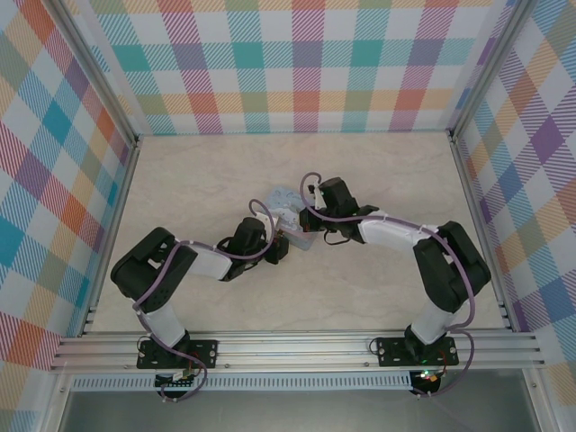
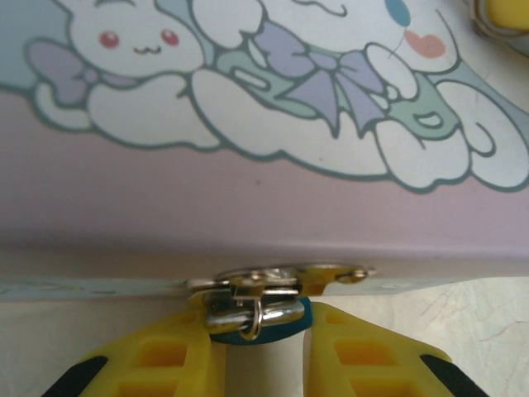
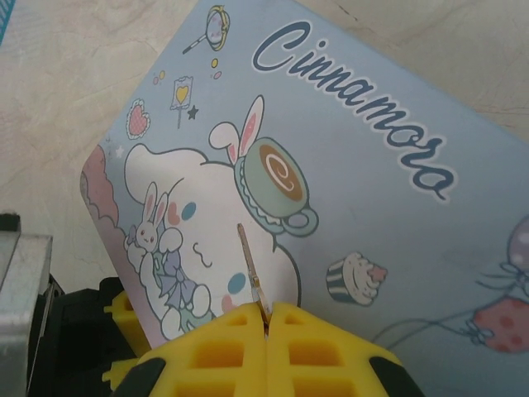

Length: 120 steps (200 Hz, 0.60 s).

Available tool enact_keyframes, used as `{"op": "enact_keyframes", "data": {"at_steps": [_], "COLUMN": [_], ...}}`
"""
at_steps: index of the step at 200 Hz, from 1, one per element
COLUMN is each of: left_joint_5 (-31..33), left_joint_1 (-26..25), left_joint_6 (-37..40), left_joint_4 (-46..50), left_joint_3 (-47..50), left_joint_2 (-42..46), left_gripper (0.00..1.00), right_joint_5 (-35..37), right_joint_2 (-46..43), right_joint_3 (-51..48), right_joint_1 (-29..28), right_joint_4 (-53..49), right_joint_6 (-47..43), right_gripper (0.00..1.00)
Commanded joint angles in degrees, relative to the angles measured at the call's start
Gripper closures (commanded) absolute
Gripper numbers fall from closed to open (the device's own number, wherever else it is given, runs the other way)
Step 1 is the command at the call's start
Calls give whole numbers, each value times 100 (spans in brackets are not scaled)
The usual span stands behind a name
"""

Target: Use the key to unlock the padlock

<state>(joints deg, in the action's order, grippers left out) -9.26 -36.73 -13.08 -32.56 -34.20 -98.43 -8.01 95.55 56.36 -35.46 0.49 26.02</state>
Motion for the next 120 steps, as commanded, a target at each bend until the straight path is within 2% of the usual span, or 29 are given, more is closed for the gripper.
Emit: {"op": "enact_keyframes", "data": {"at_steps": [1, 79, 120], "left_joint_5": [-238, -417, -541], "left_joint_1": [-71, -149, -194], "left_joint_6": [-271, -1174, -1486], "left_joint_4": [113, 1412, 2156], "left_joint_3": [-260, -839, -1302], "left_joint_2": [314, 646, 849], "left_gripper": [75, 75, 78], "right_joint_5": [1, 96, 343], "right_joint_2": [-447, -1666, -1795], "right_joint_3": [-212, -1801, -2370], "right_joint_1": [-40, -67, -356], "right_joint_4": [202, 866, 1317], "right_joint_6": [-350, -957, -1384], "right_gripper": [100, 100, 100]}}
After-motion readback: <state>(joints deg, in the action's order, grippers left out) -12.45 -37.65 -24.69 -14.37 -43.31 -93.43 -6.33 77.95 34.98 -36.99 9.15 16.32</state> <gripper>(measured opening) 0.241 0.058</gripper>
